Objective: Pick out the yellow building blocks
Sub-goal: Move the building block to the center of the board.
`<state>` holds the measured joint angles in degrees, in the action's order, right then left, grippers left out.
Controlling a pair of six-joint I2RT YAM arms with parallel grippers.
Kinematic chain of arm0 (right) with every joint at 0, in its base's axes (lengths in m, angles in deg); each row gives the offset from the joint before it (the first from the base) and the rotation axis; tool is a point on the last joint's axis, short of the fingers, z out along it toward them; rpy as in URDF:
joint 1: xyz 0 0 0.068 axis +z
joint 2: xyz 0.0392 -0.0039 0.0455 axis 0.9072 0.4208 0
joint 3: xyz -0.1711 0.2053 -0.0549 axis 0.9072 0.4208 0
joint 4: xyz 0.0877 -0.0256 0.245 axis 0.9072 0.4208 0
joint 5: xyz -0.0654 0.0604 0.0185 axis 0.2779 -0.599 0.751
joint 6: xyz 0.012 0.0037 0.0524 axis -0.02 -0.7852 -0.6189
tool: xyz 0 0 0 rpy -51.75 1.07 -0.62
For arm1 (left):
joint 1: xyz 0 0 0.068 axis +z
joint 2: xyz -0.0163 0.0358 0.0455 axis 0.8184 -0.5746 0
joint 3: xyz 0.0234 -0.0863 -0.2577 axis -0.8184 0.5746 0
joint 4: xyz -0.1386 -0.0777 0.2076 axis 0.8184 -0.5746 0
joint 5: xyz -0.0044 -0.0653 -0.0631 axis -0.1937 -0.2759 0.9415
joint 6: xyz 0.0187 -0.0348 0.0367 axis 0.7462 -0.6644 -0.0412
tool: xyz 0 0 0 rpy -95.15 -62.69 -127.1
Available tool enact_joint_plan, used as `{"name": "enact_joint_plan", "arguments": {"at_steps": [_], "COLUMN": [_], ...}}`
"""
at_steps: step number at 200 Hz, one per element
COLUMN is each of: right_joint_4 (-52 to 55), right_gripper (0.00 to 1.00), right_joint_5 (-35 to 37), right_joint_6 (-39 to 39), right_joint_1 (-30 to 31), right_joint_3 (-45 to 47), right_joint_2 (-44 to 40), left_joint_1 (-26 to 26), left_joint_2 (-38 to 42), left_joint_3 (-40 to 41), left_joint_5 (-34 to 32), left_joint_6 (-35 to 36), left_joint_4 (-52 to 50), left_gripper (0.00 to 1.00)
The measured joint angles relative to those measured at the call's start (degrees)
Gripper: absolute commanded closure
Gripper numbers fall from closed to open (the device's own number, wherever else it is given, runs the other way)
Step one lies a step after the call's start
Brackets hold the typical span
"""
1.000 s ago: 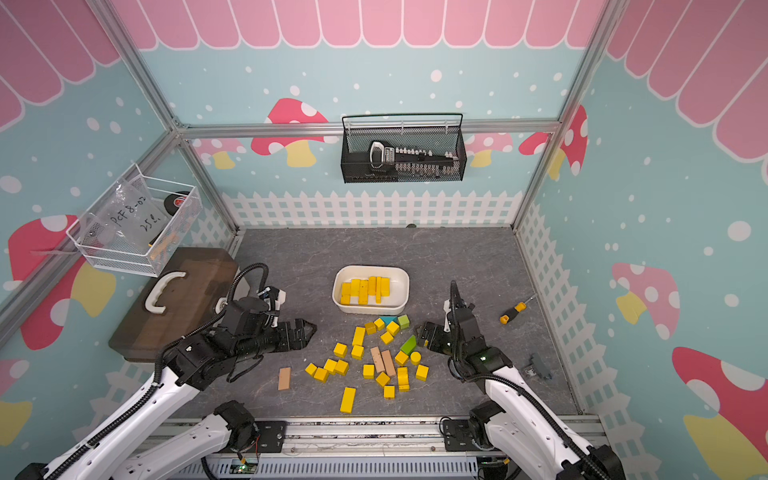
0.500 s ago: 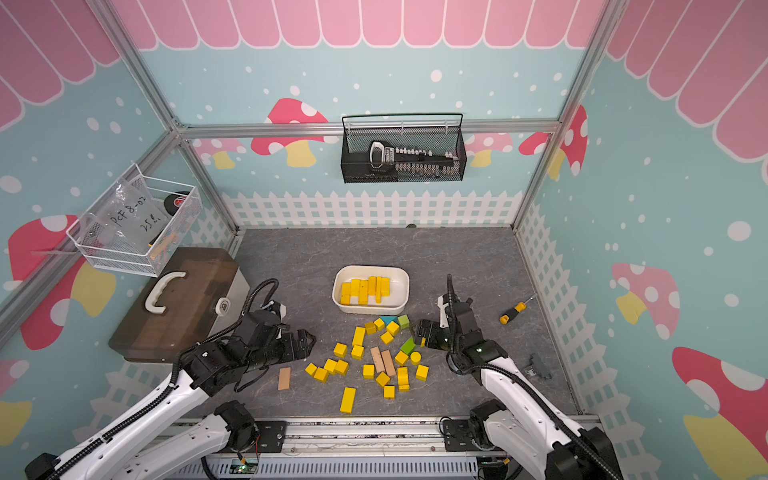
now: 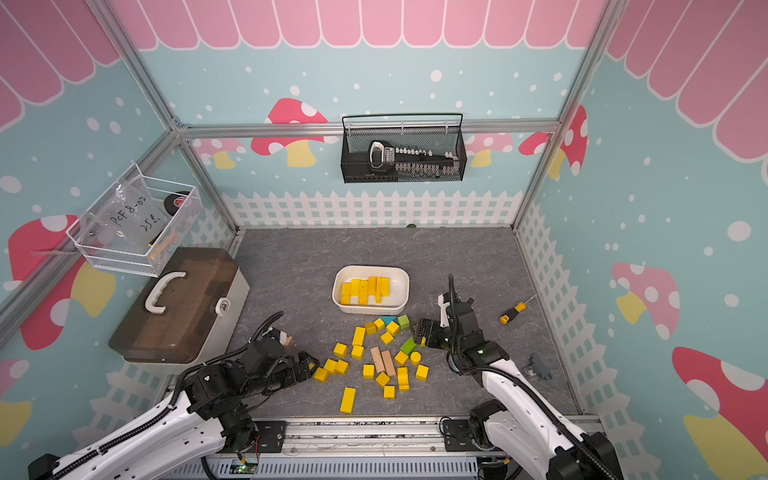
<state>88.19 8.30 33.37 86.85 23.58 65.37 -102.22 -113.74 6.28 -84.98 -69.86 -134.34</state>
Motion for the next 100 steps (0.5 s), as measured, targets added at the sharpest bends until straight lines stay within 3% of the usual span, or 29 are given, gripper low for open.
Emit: {"name": "enact_joint_plan", "arguments": {"at_steps": [13, 31, 55, 100], "right_joint_4": [0.0, 0.0, 0.0, 0.7], "right_gripper": [0.01, 0.01, 0.01, 0.01], "right_joint_5": [-0.5, -1.2, -1.9, -1.4], "right_joint_6": [0.3, 0.6, 0.9, 1.1], "right_joint_1": [0.0, 0.0, 0.0, 0.0], "right_joint_3": [-0.3, -0.6, -1.2, -1.7], "right_joint_2": [2.2, 4.5, 5.5, 5.5], "left_joint_1": [-1.9, -4.1, -6.0, -6.5], "left_joint_2": [-1.0, -2.1, -2.7, -5.6], "left_joint_3": [0.3, 1.3, 3.8, 5.6], "left_joint_5": [-0.2, -0.4, -0.5, -1.3], "left_joint_6": [-0.9, -1.9, -1.5, 1.3], "left_joint_4": [0.2, 1.1, 3.0, 5.1], "left_gripper": [0.07, 0.31, 0.53, 0.55]}}
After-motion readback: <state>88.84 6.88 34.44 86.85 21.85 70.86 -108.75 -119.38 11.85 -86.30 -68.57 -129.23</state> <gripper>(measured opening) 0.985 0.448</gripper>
